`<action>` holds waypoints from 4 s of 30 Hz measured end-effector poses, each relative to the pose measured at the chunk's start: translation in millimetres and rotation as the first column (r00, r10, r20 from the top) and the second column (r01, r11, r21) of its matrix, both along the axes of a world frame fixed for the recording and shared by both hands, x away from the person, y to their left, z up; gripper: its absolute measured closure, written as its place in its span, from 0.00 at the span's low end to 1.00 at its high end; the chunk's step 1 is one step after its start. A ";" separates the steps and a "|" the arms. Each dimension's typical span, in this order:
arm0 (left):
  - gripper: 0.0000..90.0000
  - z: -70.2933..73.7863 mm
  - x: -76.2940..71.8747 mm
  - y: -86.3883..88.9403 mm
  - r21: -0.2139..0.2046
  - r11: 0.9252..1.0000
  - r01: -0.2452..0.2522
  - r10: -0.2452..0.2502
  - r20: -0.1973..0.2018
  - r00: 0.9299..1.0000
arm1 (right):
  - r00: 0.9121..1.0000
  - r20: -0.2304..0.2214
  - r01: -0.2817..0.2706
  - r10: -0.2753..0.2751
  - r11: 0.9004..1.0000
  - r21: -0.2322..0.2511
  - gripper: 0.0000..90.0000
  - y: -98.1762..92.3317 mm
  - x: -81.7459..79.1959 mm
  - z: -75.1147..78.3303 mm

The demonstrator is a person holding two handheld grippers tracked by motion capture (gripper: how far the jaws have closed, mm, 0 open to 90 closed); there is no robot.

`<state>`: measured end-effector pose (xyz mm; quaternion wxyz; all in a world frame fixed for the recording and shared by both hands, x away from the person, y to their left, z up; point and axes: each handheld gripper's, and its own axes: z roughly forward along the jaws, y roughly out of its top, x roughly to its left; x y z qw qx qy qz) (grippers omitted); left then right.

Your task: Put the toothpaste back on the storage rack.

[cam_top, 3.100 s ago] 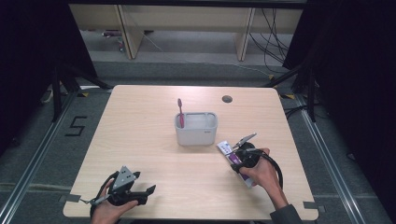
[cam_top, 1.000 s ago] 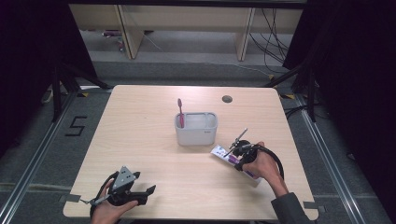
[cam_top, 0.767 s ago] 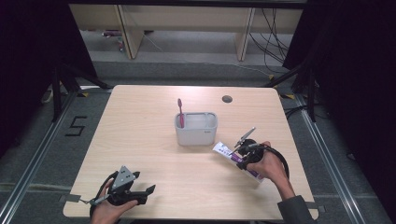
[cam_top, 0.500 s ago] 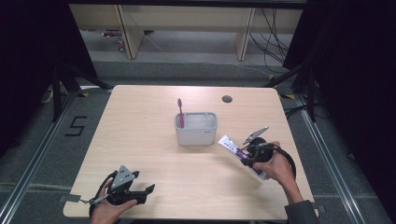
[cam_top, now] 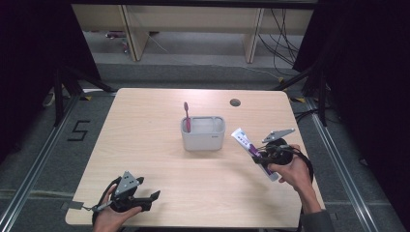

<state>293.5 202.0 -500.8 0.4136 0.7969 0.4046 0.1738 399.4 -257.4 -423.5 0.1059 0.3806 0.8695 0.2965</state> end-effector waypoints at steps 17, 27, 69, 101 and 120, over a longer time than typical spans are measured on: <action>0.24 -1.4 0.2 4.7 -0.006 1.000 -0.009 0.009 -0.002 1.000 | 0.998 0.062 0.017 -0.025 0.992 0.125 0.80 5.8 6.4 21.9; 0.24 -2.0 -0.4 7.7 -0.005 1.000 -0.013 0.012 -0.005 1.000 | 0.991 0.128 -0.001 -0.023 0.983 0.185 0.81 11.3 14.2 35.7; 0.23 -5.5 -6.0 12.0 -0.018 0.999 -0.026 0.026 -0.015 1.000 | 0.970 0.242 -0.077 -0.007 0.938 0.338 0.80 87.0 55.1 64.1; 0.23 -5.6 -6.7 12.7 0.009 1.000 0.008 -0.008 -0.017 1.000 | 0.963 0.268 -0.086 -0.022 0.919 0.385 0.80 124.0 94.9 61.4; 0.23 -5.4 -8.0 12.5 -0.023 1.000 -0.013 0.012 -0.016 1.000 | 0.957 0.289 -0.081 -0.039 0.916 0.392 0.80 138.4 110.8 58.6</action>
